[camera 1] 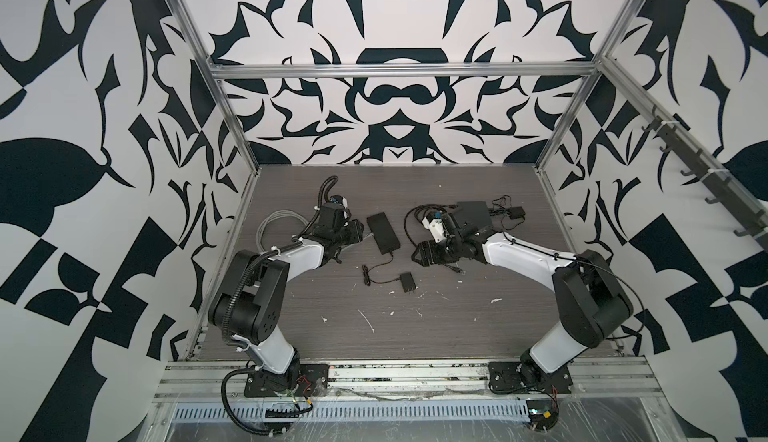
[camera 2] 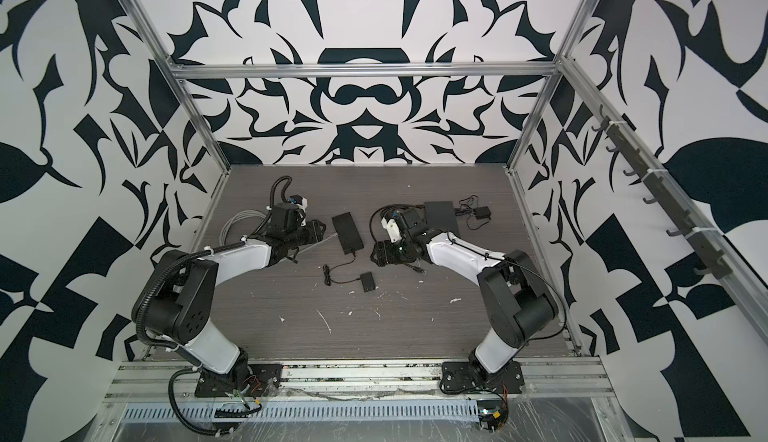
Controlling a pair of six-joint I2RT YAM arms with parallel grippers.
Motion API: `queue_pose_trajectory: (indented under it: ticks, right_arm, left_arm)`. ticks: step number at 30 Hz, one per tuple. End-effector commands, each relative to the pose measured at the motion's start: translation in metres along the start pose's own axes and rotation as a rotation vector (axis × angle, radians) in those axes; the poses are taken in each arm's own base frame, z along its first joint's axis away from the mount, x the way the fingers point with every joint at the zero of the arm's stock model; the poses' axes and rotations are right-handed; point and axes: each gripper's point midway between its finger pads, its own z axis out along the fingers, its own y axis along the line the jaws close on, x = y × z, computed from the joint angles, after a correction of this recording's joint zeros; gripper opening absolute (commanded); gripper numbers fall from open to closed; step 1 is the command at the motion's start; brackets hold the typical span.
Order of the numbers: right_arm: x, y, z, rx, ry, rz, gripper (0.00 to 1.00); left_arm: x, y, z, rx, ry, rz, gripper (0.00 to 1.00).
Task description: Insert the plug into the switch port
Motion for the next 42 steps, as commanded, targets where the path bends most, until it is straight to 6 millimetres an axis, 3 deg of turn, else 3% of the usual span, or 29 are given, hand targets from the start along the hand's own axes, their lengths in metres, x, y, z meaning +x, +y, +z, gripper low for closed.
queue_pose_trajectory:
  ticks: [1,6,12,16,21,31,35,38,40,42]
  right_arm:
    - [-0.029,-0.014,-0.021,0.14,-0.139,-0.084,0.81]
    - [-0.047,-0.041,-0.058,0.264,-0.279,-0.097,1.0]
    - [-0.041,-0.085,-0.089,0.417,-0.326,-0.07,1.0]
    - [-0.031,-0.116,-0.102,0.5,-0.371,-0.02,1.0]
    - [-0.024,-0.14,-0.123,0.618,-0.432,-0.007,1.0]
    - [-0.021,-0.145,-0.128,0.61,-0.512,-0.054,1.0]
    - [-0.023,-0.15,-0.12,0.617,-0.515,-0.064,1.0]
    - [-0.033,-0.15,-0.129,0.636,-0.585,-0.116,1.0]
    - [-0.036,-0.157,-0.14,0.671,-0.667,-0.13,1.0]
    - [-0.033,-0.167,-0.145,0.688,-0.738,-0.138,1.0]
  left_arm:
    - [-0.015,0.001,-0.005,-0.039,-0.039,-0.024,0.99]
    - [-0.038,0.023,-0.031,-0.192,-0.153,-0.007,0.99]
    - [-0.064,0.052,-0.07,-0.396,-0.315,0.109,0.99]
    - [-0.062,0.079,-0.09,-0.541,-0.399,0.212,0.99]
    - [-0.064,0.108,-0.113,-0.569,-0.433,0.165,0.99]
    - [-0.036,0.16,-0.116,-0.535,-0.449,0.189,0.99]
    - [-0.04,0.155,-0.112,-0.442,-0.528,0.206,0.99]
    - [-0.02,0.161,-0.092,-0.391,-0.513,0.225,0.99]
    - [-0.033,0.164,-0.099,-0.42,-0.619,0.242,0.99]
    - [-0.027,0.169,-0.091,-0.433,-0.485,0.184,0.99]
